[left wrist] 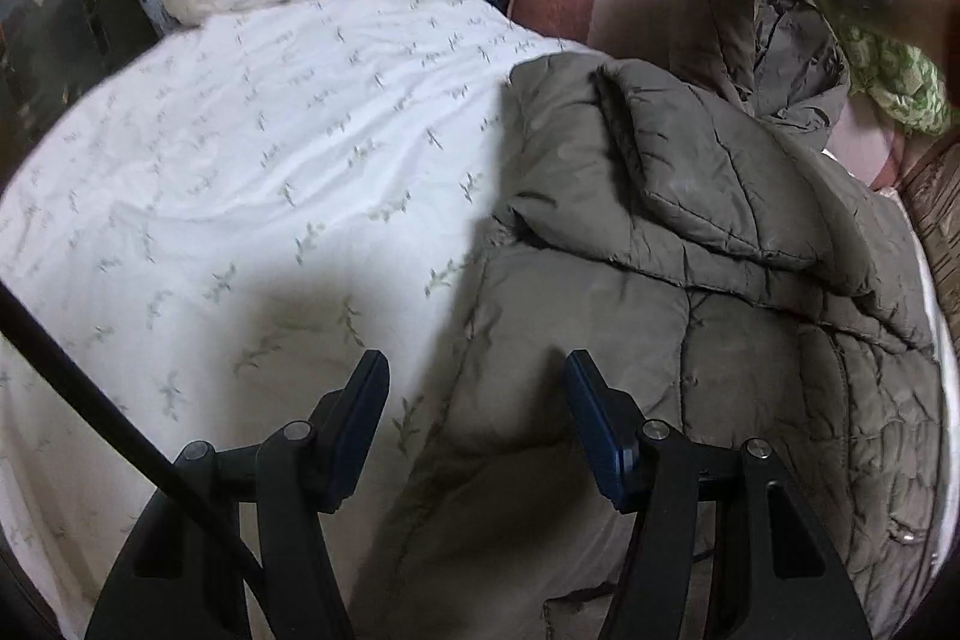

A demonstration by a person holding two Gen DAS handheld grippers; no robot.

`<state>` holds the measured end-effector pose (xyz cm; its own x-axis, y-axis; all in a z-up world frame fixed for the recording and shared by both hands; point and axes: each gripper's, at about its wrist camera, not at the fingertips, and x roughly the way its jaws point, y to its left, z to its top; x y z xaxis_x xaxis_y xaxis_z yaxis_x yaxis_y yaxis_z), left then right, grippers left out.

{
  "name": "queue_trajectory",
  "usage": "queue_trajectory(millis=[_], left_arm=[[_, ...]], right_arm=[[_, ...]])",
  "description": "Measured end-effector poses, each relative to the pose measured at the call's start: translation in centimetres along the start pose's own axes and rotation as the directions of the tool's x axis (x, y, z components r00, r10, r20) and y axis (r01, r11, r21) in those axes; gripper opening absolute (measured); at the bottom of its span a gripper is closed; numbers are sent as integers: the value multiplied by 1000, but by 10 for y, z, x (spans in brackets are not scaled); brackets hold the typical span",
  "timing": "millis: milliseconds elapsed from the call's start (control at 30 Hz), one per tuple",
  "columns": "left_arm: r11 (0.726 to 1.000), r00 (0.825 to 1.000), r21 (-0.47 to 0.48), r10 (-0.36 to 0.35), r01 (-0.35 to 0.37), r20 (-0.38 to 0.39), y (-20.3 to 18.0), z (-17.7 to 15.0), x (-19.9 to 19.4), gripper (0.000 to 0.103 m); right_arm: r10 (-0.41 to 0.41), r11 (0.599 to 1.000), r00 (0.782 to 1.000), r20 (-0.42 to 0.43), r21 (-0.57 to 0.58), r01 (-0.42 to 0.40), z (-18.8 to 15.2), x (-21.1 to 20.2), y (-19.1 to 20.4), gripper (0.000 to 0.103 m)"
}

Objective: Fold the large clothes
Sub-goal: 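Grasp the jacket hem with the right tool, then fold the hem up toward the hood with the right tool and release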

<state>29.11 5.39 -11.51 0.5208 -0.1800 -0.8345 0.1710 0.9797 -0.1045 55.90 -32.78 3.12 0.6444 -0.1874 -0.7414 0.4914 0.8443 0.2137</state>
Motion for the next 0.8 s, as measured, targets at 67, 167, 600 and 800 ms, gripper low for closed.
queue_trajectory(millis=[67,167,600,800], left_arm=[[1000,1000,-10,-6,6,-13,2,1,4,60],[1000,1000,-18,-8,8,-28,3,1,10,60],[998,999,-63,-33,31,-22,13,2,-1,60],[991,999,-128,-25,29,26,35,7,-19,60]], right_arm=[[-15,1000,1000,-6,28,15,7,19,1,87],[-27,997,999,-20,67,28,12,39,-1,82],[55,981,998,28,-190,-49,-62,-102,9,7],[183,938,983,31,-305,-165,-180,-215,-2,7]])
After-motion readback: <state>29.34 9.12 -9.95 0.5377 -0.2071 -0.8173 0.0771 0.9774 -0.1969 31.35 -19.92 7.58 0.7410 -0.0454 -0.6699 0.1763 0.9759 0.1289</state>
